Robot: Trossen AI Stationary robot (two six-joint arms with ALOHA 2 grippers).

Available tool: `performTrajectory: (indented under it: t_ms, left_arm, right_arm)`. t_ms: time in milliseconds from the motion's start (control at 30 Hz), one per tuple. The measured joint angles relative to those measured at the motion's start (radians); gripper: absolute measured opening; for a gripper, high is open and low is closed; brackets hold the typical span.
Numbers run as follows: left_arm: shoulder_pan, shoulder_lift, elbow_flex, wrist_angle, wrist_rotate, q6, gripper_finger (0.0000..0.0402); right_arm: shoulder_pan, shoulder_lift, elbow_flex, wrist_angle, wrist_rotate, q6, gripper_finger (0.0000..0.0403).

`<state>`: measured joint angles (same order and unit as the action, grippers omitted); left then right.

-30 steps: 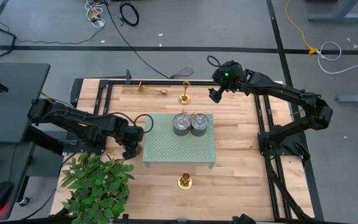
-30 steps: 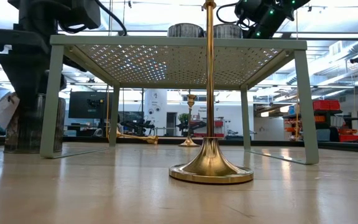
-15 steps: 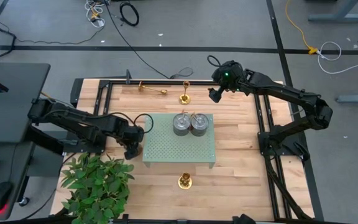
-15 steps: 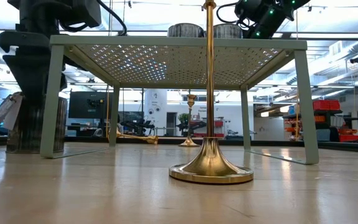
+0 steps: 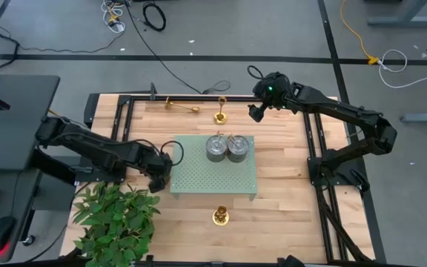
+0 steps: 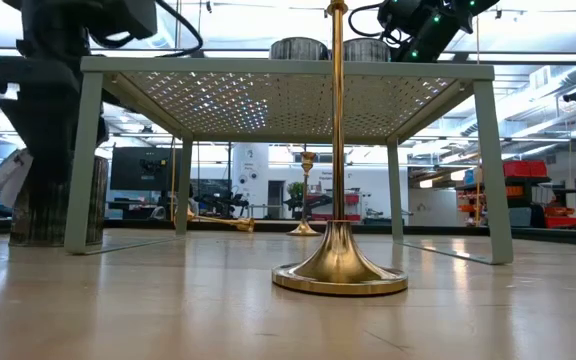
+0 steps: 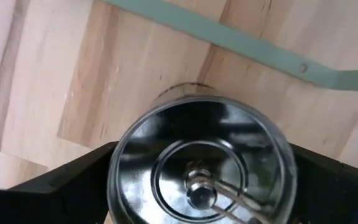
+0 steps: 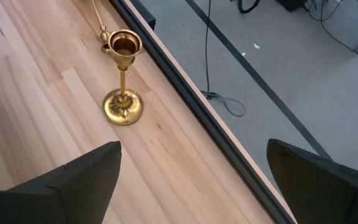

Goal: Pick & Place candle stick holders
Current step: Put the orange scented candle on the shelf

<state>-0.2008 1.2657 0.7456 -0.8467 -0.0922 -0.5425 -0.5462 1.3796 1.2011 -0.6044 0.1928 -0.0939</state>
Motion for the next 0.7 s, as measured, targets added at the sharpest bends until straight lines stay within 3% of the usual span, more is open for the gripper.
performTrajectory:
  t_ms: [367, 700]
  left_arm:
    - [0.000, 0.168, 0.000, 0.010, 0.021, 0.013, 0.0399]
    - [0.001, 0.207, 0.000, 0.049, 0.010, 0.047, 0.0399]
  right_arm:
    - [0.000, 0.000, 0.000, 0.000, -0.001, 0.004, 0.0400]
    - [0.000, 0.000, 0.000, 0.003, 0.000, 0.006, 0.0400]
